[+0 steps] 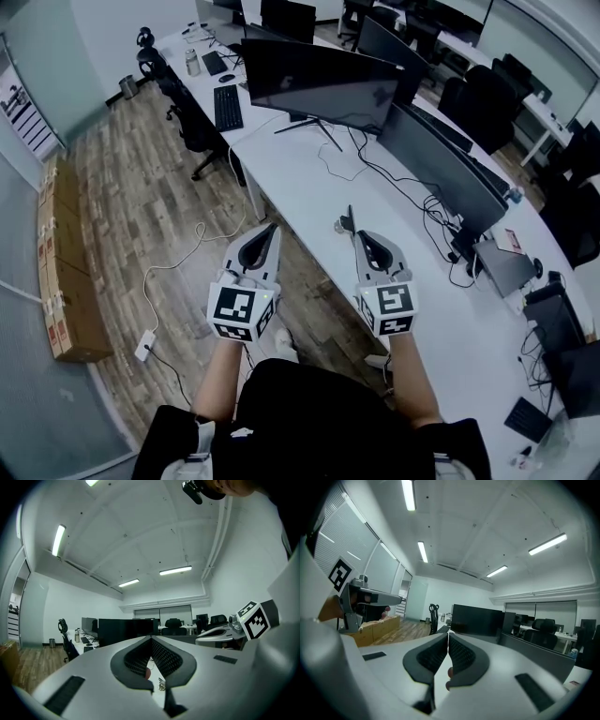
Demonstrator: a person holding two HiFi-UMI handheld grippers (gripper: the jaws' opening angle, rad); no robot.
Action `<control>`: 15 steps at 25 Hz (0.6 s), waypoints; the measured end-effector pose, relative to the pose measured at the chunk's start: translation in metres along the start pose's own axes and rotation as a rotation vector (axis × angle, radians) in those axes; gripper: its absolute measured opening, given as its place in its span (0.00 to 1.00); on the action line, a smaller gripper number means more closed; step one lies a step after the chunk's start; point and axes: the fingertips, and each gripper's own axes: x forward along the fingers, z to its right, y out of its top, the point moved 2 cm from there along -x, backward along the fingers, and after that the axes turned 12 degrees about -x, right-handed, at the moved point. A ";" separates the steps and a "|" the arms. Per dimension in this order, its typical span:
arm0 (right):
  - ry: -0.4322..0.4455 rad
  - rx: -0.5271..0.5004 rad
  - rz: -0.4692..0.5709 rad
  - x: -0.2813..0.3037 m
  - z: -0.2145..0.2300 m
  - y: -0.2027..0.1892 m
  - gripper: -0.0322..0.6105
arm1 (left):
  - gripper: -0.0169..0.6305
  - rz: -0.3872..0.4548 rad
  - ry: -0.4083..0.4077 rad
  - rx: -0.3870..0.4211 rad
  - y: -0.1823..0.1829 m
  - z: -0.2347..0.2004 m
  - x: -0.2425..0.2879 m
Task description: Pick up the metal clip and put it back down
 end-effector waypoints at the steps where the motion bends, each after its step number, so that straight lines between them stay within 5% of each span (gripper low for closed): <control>1: -0.004 0.003 -0.005 0.008 0.002 0.001 0.09 | 0.04 -0.004 -0.004 -0.001 0.001 -0.006 0.006; 15: -0.049 0.016 -0.063 0.106 -0.003 0.011 0.09 | 0.04 -0.047 -0.055 -0.012 0.008 -0.094 0.068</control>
